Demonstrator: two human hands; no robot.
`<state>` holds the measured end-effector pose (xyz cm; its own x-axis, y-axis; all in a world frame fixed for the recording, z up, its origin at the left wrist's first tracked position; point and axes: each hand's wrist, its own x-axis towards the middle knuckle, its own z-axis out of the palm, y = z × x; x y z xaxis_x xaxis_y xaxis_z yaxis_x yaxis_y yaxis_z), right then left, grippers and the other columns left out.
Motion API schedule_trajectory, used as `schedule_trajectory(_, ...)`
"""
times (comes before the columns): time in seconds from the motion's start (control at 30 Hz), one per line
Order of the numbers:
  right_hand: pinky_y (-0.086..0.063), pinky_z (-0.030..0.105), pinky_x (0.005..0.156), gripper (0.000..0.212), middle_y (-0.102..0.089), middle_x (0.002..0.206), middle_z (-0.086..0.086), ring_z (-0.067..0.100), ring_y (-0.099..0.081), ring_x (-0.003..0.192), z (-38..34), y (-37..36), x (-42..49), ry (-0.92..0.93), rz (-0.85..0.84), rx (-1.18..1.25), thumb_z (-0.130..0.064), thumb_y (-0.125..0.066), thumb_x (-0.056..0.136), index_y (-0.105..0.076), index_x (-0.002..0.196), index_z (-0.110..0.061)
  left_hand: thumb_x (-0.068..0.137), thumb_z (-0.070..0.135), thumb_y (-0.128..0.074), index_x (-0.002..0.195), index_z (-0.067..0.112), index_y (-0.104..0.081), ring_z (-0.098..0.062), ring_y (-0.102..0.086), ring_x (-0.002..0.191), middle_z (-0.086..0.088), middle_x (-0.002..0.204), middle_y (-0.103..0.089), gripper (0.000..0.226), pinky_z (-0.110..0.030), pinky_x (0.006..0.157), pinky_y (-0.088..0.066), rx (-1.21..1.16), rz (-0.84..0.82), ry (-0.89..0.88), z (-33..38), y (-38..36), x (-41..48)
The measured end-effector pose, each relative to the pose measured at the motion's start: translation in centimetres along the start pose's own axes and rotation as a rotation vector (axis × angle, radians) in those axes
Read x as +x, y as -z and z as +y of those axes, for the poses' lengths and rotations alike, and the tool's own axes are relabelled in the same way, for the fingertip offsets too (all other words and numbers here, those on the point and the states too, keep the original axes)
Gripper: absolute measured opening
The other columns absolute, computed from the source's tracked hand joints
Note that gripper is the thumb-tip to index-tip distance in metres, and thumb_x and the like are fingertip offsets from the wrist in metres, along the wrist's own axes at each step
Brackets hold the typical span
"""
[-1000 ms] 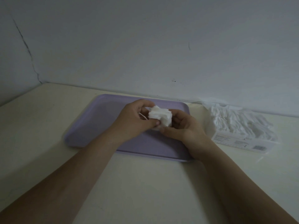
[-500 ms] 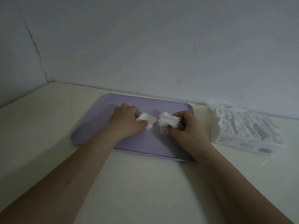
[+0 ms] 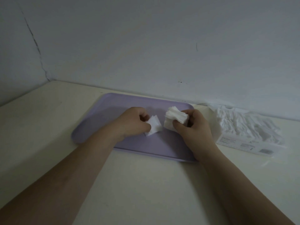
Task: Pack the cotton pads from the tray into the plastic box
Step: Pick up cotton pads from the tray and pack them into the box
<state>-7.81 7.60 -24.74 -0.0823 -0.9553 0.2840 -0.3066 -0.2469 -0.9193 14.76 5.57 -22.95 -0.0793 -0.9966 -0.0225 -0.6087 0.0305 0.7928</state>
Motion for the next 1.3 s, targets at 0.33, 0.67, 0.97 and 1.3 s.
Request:
schedule_trajectory(0.33, -0.060, 0.036, 0.083, 0.026, -0.079, 0.100, 0.004, 0.020, -0.075, 0.094, 0.2, 0.0, 0.4, -0.079, -0.050, 0.218, -0.015, -0.082, 0.085, -0.064, 0.103, -0.018, 0.074, 0.016, -0.076, 0.098, 0.030, -0.079, -0.014, -0.063, 0.090, 0.003, 0.097, -0.076, 0.028, -0.032, 0.074, -0.043, -0.598, -0.225, -0.103, 1.6, -0.8, -0.8)
schedule_trajectory(0.67, -0.059, 0.036, 0.083, 0.032, -0.079, 0.105, 0.011, 0.021, -0.074, 0.096, 0.2, 0.3, 0.4, -0.087, -0.233, 0.365, 0.007, -0.069, 0.085, -0.066, 0.115, -0.003, 0.080, 0.016, -0.088, 0.084, 0.022, -0.078, 0.000, -0.062, 0.066, 0.011, 0.076, -0.075, 0.013, -0.014, 0.059, -0.047, -0.332, -0.008, -0.240, 0.9, -2.2, -0.8)
schedule_trajectory(0.97, -0.057, 0.039, 0.084, 0.035, -0.077, 0.107, 0.007, 0.017, -0.073, 0.097, 0.2, 0.0, 0.0, -0.035, -0.239, 0.213, 0.003, -0.078, 0.086, -0.065, 0.117, -0.008, 0.068, 0.023, -0.097, 0.102, 0.021, -0.070, -0.009, -0.062, 0.066, -0.005, 0.084, -0.077, 0.043, -0.030, 0.066, -0.052, -0.244, 0.069, -0.226, 0.8, -2.2, -0.6)
schedule_trajectory(1.3, -0.056, 0.023, 0.092, 0.063, -0.061, 0.131, -0.009, 0.005, -0.066, 0.110, -0.7, -0.2, -0.2, -0.129, -0.359, 0.111, -0.033, -0.078, 0.075, -0.058, 0.135, -0.034, 0.073, 0.016, -0.090, 0.075, 0.048, -0.069, 0.004, -0.045, 0.051, 0.022, 0.056, -0.057, 0.037, -0.012, 0.051, -0.035, -0.103, -0.083, -0.286, 1.3, -2.4, -0.8)
